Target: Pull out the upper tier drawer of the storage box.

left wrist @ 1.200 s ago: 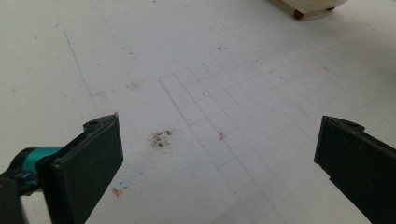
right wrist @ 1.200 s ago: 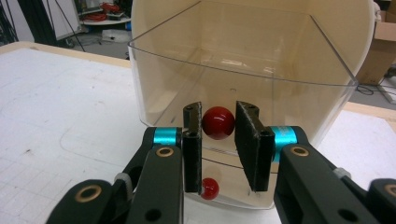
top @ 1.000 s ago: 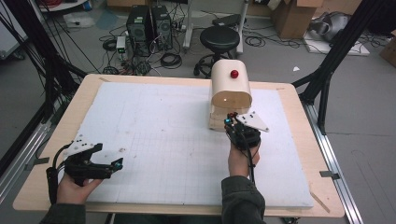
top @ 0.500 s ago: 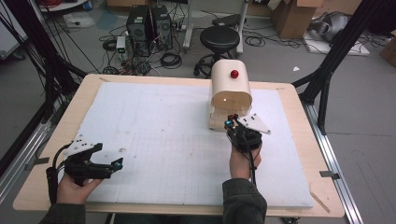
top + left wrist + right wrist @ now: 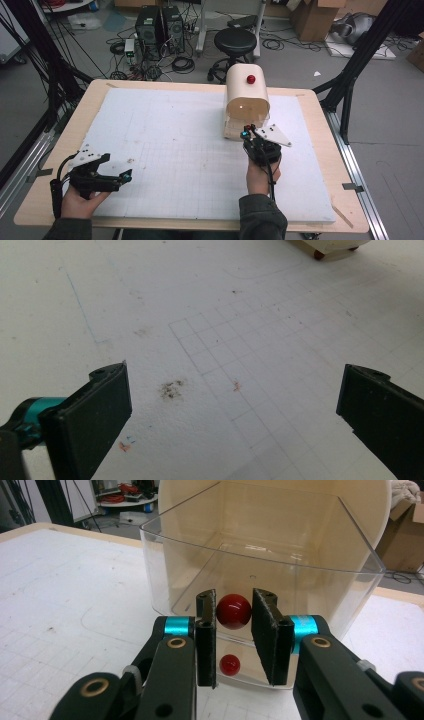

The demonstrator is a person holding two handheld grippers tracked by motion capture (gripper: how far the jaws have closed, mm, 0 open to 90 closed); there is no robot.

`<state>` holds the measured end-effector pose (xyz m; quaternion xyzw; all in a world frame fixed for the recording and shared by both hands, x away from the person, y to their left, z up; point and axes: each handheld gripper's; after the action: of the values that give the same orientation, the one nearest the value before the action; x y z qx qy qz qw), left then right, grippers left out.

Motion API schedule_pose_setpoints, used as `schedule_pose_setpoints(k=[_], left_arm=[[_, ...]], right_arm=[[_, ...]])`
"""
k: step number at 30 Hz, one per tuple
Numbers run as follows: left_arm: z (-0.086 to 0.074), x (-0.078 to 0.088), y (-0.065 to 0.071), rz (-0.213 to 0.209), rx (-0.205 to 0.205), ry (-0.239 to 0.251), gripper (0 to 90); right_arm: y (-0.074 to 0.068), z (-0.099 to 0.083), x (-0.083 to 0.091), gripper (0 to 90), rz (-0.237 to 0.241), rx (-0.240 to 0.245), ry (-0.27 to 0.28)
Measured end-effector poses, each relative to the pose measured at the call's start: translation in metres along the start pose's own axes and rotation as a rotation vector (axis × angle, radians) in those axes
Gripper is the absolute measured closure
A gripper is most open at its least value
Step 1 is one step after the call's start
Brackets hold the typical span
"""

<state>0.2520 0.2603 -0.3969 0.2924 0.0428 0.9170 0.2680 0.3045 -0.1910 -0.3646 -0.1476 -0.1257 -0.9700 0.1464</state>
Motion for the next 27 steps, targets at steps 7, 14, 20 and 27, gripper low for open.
schedule_pose_setpoints(k=[7, 14, 20, 27], left_arm=[[0.000, 0.000, 0.000, 0.000, -0.001, 0.001, 1.7], [0.000, 0.000, 0.000, 0.000, -0.002, 0.002, 1.7], [0.000, 0.000, 0.000, -0.001, -0.001, 0.002, 1.7], [0.000, 0.000, 0.000, 0.000, -0.002, 0.003, 1.7]], right_arm=[[-0.002, -0.002, 0.005, 72.7, 0.005, -0.001, 0.004], [-0.003, -0.003, 0.009, 72.7, 0.004, 0.003, 0.007], [-0.004, -0.004, 0.011, 72.6, 0.008, -0.004, 0.008], [-0.005, -0.005, 0.013, 72.6, 0.004, -0.004, 0.013]])
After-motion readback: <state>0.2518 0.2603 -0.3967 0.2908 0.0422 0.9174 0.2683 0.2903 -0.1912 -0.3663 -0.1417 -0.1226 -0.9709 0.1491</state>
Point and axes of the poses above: each handheld gripper's, and its own axes: x roughly backward along the jaws, z roughly out of its top, y roughly to its right, and after that the axes turned 9 degrees about x, right-handed
